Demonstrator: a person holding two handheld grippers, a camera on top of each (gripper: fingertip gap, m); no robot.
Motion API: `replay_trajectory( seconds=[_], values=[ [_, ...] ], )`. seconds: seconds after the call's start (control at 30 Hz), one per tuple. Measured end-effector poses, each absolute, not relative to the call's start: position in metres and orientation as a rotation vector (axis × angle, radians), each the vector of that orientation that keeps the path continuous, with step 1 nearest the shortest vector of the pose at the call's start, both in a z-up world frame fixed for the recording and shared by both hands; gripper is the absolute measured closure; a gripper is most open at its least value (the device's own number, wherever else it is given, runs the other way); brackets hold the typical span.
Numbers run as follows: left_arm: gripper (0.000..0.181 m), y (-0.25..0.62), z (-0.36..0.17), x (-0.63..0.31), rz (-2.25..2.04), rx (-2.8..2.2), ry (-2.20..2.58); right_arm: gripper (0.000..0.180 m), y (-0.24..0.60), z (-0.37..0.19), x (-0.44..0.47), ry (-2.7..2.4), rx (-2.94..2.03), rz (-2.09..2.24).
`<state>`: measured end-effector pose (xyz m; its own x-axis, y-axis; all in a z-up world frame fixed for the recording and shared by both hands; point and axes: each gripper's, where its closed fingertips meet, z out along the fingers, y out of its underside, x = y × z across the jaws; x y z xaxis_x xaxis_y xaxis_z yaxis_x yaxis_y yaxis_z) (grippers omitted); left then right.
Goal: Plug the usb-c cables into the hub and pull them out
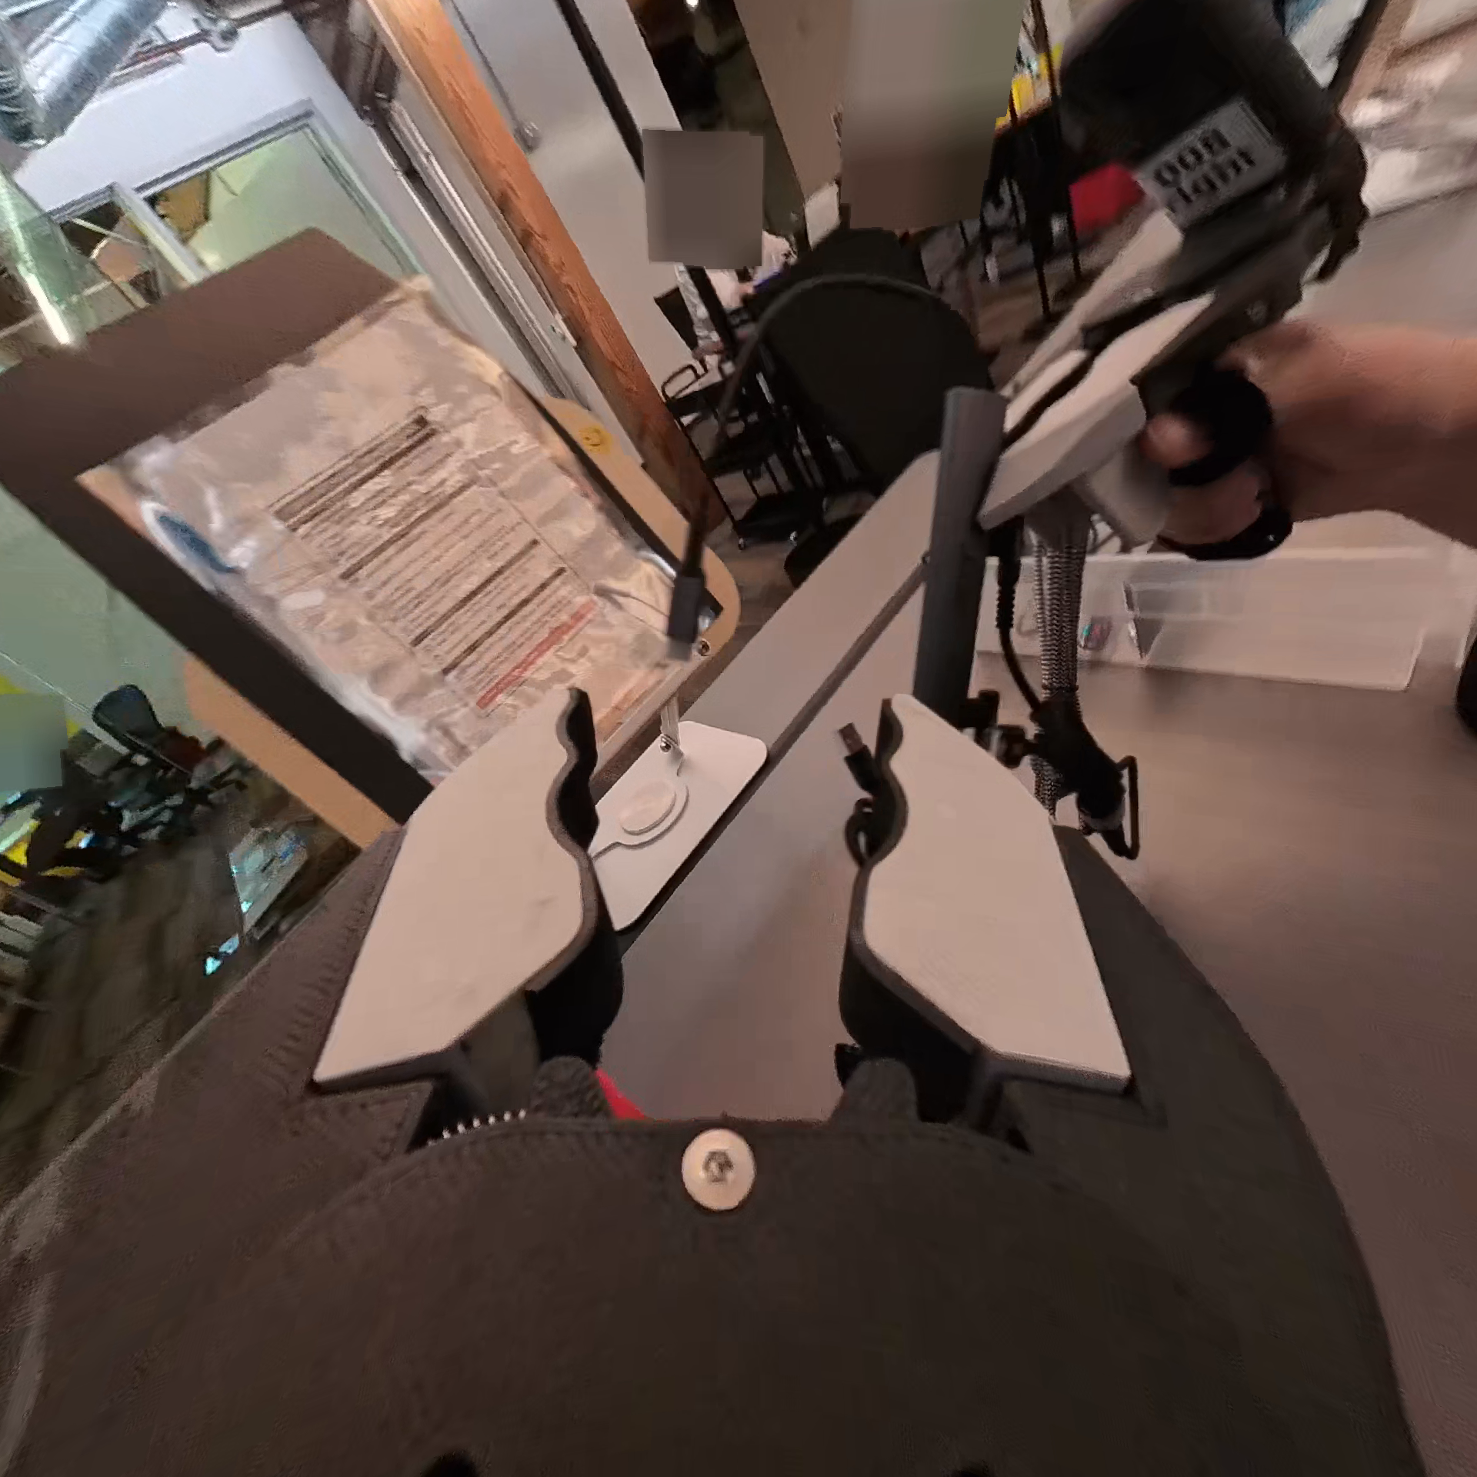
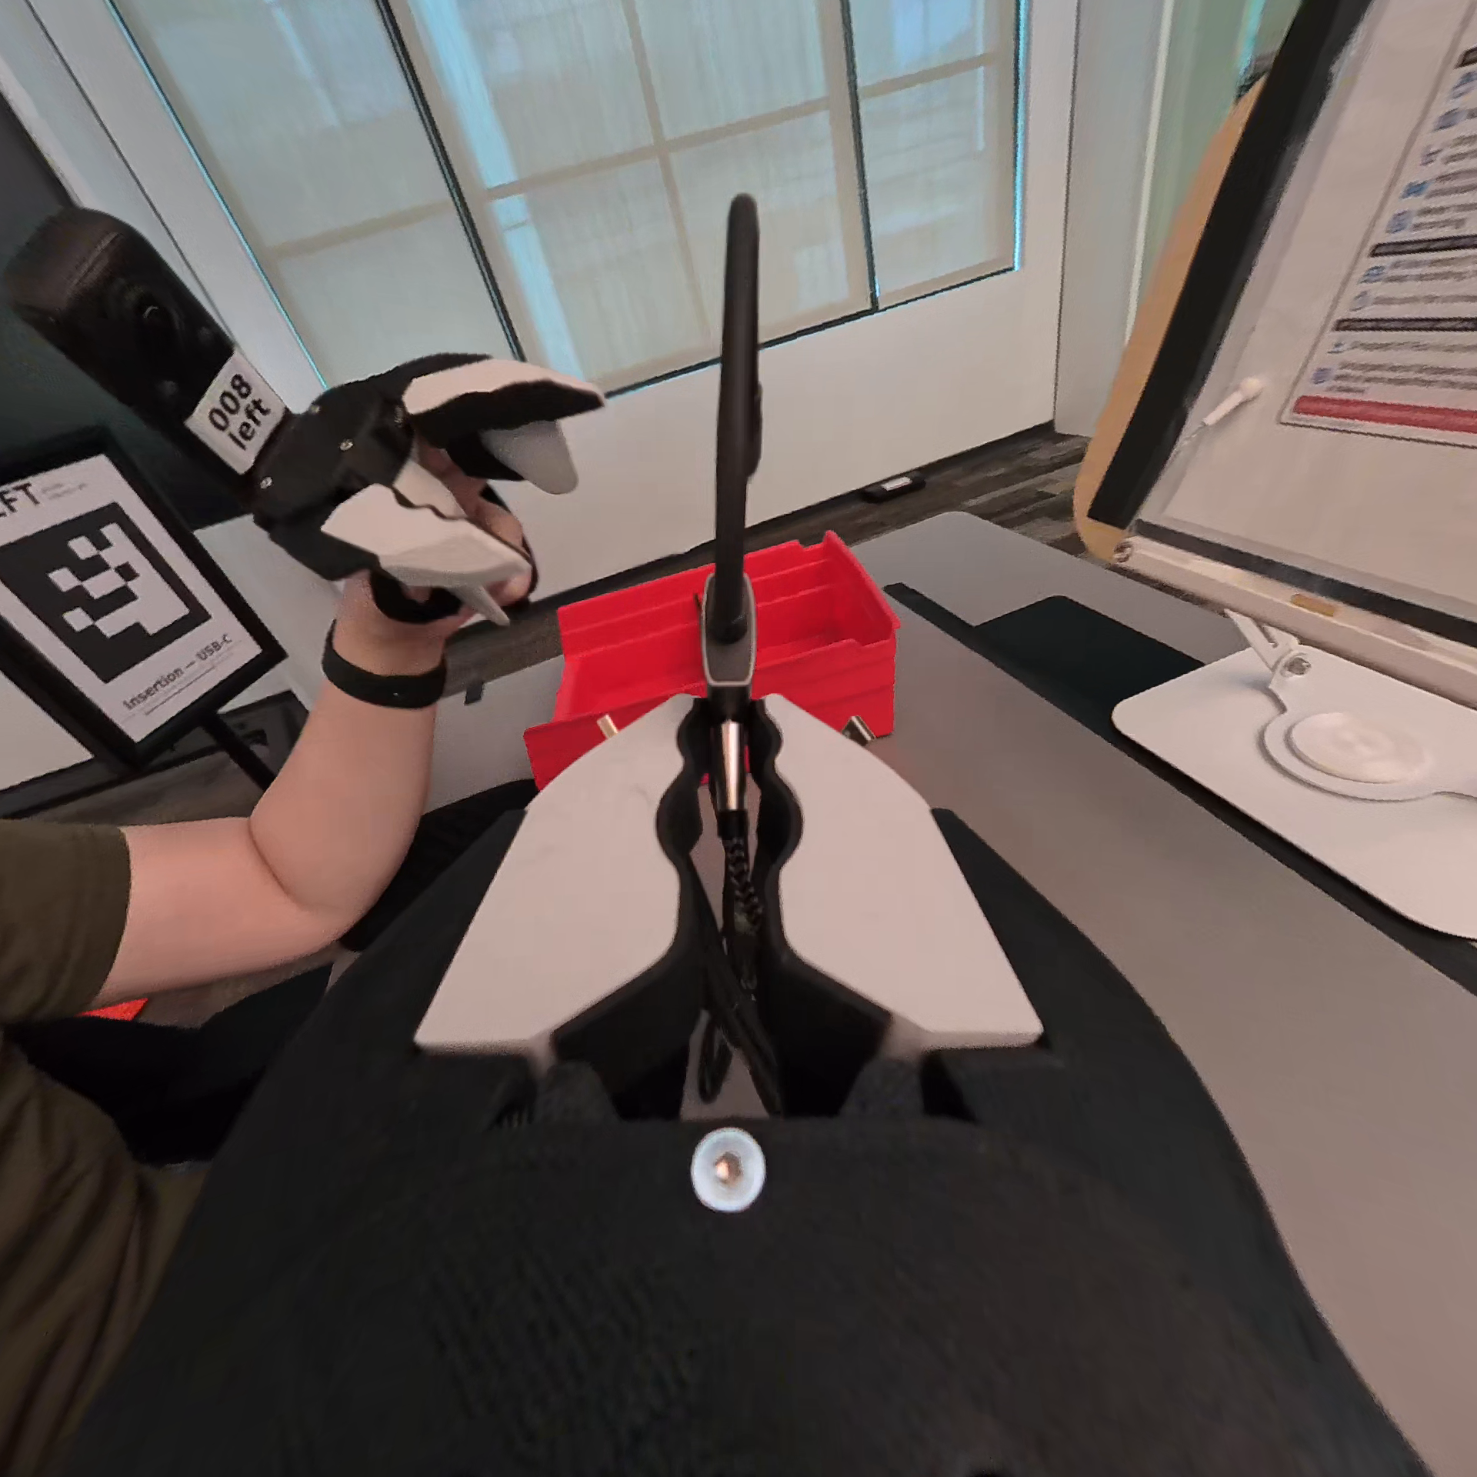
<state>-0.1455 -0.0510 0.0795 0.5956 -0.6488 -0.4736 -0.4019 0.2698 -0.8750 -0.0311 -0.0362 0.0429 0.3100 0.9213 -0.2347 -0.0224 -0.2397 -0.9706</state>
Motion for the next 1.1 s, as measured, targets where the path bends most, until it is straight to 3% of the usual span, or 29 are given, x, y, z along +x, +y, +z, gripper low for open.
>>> replay_trajectory(
  seconds=[0.33, 0.5, 0.67, 0.8, 0.97, 1.1],
  values=[
    [0.115, -0.054, 0.099, -0.178, -0.230, -1.379, 0.898, 0.170, -0.021, 0.120, 0.043, -0.744, -1.488, 0.942],
    [0.114, -0.057, 0.104, -0.185, -0.228, -1.385, 0.879, 0.171, -0.007, 0.179, 0.111, -0.746, -1.517, 0.769],
    [0.114, -0.061, 0.110, -0.195, -0.272, -1.389, 0.851, 0.170, 0.009, 0.195, 0.189, -0.711, -1.545, 0.584],
    [0.113, -0.063, 0.114, -0.198, -0.311, -1.387, 0.833, 0.170, 0.035, 0.155, 0.234, -0.615, -1.708, 0.563],
    [0.113, -0.064, 0.112, -0.198, -0.302, -1.390, 0.844, 0.170, 0.059, 0.063, 0.246, -0.658, -1.877, 0.564],
    [0.113, -0.063, 0.109, -0.198, -0.296, -1.402, 0.851, 0.170, 0.069, 0.014, 0.245, -0.559, -1.864, 0.837]
  ],
)
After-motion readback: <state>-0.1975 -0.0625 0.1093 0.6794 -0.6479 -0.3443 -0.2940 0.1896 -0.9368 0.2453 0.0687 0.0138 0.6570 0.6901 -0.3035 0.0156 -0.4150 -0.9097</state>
